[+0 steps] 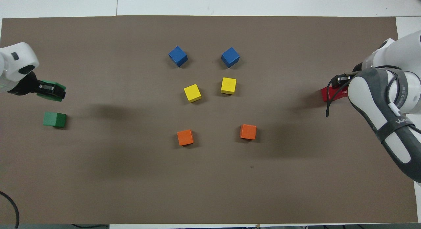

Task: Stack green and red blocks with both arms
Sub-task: 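Carry the green cube outward with the left gripper while the right gripper carries red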

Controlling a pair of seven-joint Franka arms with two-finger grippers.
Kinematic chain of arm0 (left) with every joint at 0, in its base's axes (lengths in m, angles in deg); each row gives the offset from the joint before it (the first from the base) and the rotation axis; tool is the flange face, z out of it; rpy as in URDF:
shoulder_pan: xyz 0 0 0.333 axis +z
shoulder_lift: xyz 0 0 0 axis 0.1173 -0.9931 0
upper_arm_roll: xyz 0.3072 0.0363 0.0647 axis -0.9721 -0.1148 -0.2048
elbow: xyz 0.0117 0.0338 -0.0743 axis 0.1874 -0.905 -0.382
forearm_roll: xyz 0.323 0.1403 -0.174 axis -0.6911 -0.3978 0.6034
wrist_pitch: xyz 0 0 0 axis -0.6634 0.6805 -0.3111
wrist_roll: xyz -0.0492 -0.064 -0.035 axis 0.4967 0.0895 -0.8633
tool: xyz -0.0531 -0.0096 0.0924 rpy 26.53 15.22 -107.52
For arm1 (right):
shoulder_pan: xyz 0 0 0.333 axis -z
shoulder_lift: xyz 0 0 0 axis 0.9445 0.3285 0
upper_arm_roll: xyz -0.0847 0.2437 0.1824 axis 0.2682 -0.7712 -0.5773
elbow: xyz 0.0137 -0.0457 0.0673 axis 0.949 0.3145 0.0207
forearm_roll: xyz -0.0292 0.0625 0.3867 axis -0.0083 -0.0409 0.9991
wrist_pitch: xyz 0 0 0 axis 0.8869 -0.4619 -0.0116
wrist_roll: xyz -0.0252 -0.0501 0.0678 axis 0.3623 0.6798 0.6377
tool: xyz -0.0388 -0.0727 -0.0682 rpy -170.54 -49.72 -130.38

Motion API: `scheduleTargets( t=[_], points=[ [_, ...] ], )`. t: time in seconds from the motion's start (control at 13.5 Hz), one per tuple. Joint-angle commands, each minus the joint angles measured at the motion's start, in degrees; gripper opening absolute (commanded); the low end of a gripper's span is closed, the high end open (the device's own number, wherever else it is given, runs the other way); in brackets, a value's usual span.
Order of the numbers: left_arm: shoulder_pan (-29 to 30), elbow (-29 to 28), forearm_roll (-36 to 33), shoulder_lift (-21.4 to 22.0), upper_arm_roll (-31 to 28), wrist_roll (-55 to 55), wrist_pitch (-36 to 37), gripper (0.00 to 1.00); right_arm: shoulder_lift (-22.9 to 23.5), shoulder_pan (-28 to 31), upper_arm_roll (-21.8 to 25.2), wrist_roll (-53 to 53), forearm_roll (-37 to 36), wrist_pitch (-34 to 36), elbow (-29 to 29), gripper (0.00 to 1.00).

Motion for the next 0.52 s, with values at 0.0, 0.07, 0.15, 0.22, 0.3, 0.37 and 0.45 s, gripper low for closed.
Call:
scheduleTargets(
  t=[0.0, 0.07, 0.15, 0.22, 0.3, 0.37, 0.45],
  points=[
    [4.9, -6.3, -0.4, 3.4, 0.7, -6.9, -3.8, 0.00, -3.1, 0.6, -0.6, 1.8, 0.7, -3.7, 5.2, 0.00],
    [5.9, -9.3, -0.4, 4.5, 0.7, -7.7, -7.3, 0.00, -3.3, 0.6, -0.6, 1.9, 0.7, -4.5, 6.1, 0.00],
    [6.8, -13.6, -0.4, 5.9, 0.7, -8.3, -11.7, 0.00, -3.5, 0.5, -0.6, 2.0, 0.7, -4.9, 6.7, 0.00],
    [7.9, -17.9, -0.4, 7.2, 0.7, -9.1, -16.8, 0.00, -3.7, 0.5, -0.6, 2.0, 0.7, -5.1, 7.0, 0.00],
    [8.3, -21.1, -0.4, 8.1, 0.7, -9.4, -20.6, 0.00, -3.8, 0.5, -0.6, 2.2, 0.7, -5.2, 7.2, 0.00],
    [8.7, -23.0, -0.3, 8.7, 0.7, -9.3, -22.3, 0.00, -3.8, 0.6, -0.6, 2.2, 0.7, -5.1, 7.3, 0.00],
    [8.7, -23.3, -0.3, 8.7, 0.7, -9.2, -22.4, 0.00, -3.8, 0.6, -0.6, 2.3, 0.7, -5.2, 7.4, 0.00]
  ],
)
